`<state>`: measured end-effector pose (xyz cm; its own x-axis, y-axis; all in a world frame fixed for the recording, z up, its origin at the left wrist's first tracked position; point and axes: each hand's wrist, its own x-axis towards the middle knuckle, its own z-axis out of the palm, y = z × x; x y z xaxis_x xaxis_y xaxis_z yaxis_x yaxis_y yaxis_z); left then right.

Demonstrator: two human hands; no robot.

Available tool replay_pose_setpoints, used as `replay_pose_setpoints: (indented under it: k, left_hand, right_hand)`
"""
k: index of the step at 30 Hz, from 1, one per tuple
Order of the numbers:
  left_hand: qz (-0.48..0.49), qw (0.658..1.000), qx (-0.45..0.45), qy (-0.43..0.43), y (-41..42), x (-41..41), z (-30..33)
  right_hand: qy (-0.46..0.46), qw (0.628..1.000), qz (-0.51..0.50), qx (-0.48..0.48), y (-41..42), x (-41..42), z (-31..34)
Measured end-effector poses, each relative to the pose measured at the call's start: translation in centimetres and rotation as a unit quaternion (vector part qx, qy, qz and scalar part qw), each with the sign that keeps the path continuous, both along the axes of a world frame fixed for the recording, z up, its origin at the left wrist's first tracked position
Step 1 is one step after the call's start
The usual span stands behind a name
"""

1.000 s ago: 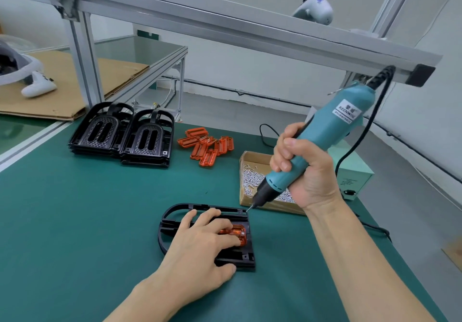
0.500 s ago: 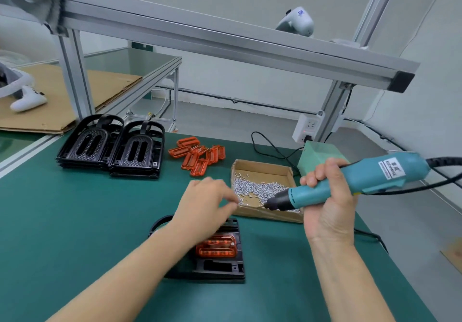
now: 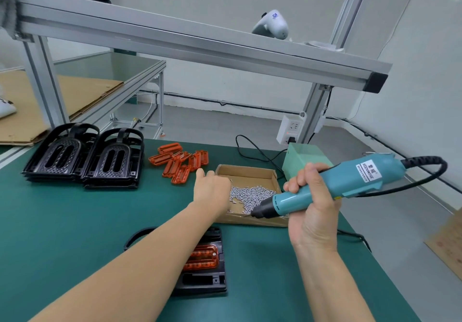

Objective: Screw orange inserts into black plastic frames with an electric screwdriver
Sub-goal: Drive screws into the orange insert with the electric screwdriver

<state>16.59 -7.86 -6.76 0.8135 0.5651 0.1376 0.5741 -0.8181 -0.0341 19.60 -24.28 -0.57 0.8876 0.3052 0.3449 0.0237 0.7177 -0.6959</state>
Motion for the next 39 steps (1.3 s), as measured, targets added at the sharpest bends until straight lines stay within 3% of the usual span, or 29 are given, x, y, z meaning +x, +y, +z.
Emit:
replay_pose_setpoints:
  k: [12, 17, 24, 32, 39]
  left_hand:
    - [-0.047, 0.996, 0.048, 0.052, -0.3, 1.0, 0.1]
    - [-0.06, 0.998, 0.007, -0.023, 0.2, 0.6, -0.4]
    - [-0.076, 0.997, -0.002, -0.007, -0.3, 1.0, 0.0]
    - [-0.14, 0.982, 0.087, 0.095, -1.1, 1.8, 1.0]
    - [-0.147, 0.979, 0.056, 0.133, -1.1, 1.8, 2.1]
  right_hand:
    - [0.0, 1.0, 0.0, -0.009, -0.2, 0.3, -0.5]
    - [0.0, 1.0, -0.004, -0.008, -0.7, 0.7, -0.6]
    - [-0.003, 1.0, -0.004, -0.013, -0.4, 0.7, -0.7]
    - [-0.006, 1.0, -0.005, -0.019, 0.0, 0.3, -0.8]
    - [-0.008, 1.0, 0.003, -0.021, -0.2, 0.2, -0.7]
